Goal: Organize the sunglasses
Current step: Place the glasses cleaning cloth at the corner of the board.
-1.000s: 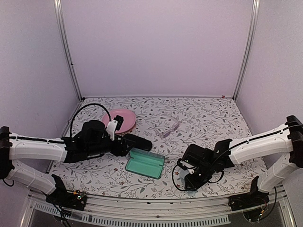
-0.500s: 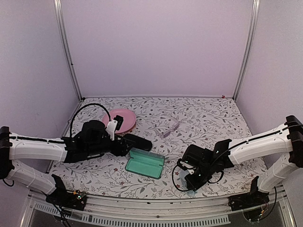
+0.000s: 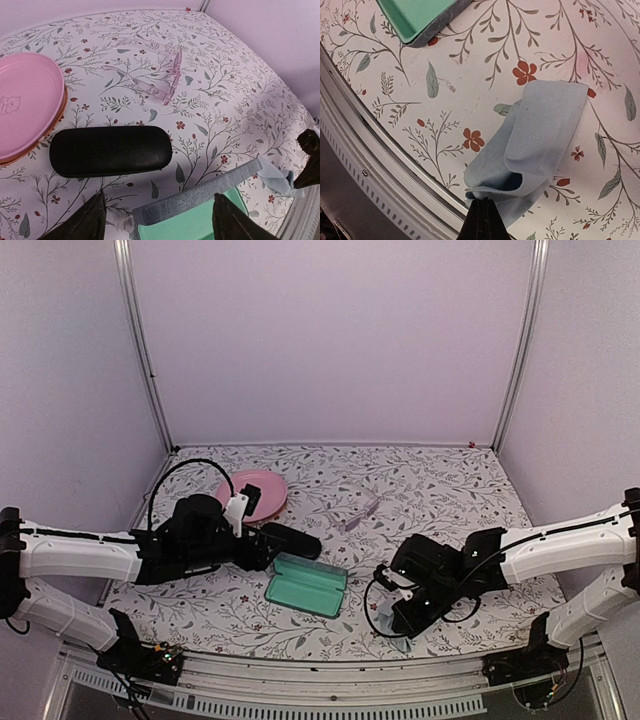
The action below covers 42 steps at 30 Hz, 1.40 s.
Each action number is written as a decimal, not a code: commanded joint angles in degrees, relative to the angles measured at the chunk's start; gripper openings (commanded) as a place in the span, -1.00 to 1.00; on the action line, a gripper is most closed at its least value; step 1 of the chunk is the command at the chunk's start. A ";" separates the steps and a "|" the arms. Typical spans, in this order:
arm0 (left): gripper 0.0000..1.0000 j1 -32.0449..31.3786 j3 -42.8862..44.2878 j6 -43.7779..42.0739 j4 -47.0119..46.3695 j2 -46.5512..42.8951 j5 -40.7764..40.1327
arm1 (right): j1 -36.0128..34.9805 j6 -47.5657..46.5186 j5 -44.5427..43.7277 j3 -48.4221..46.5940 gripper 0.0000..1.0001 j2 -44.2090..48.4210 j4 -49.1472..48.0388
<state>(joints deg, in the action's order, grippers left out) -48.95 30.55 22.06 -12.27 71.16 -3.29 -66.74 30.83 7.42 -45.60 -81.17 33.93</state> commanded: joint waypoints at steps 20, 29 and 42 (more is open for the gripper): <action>0.45 -4.96 -8.57 -2.79 13.59 -27.98 -11.82 | -2.76 -18.85 15.32 -33.19 -1.00 -17.46 -0.24; 0.44 -8.68 -11.27 1.05 16.74 -30.88 -13.73 | -3.32 -19.85 8.56 -29.67 -1.00 -22.89 3.22; 0.44 -21.25 -9.61 1.20 8.43 -14.29 -15.53 | 0.12 -19.38 2.34 -16.14 -1.00 -19.69 2.19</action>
<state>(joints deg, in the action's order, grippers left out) -66.46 19.77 24.05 1.26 52.07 -18.65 -67.85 11.75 12.14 -63.77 -103.35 36.51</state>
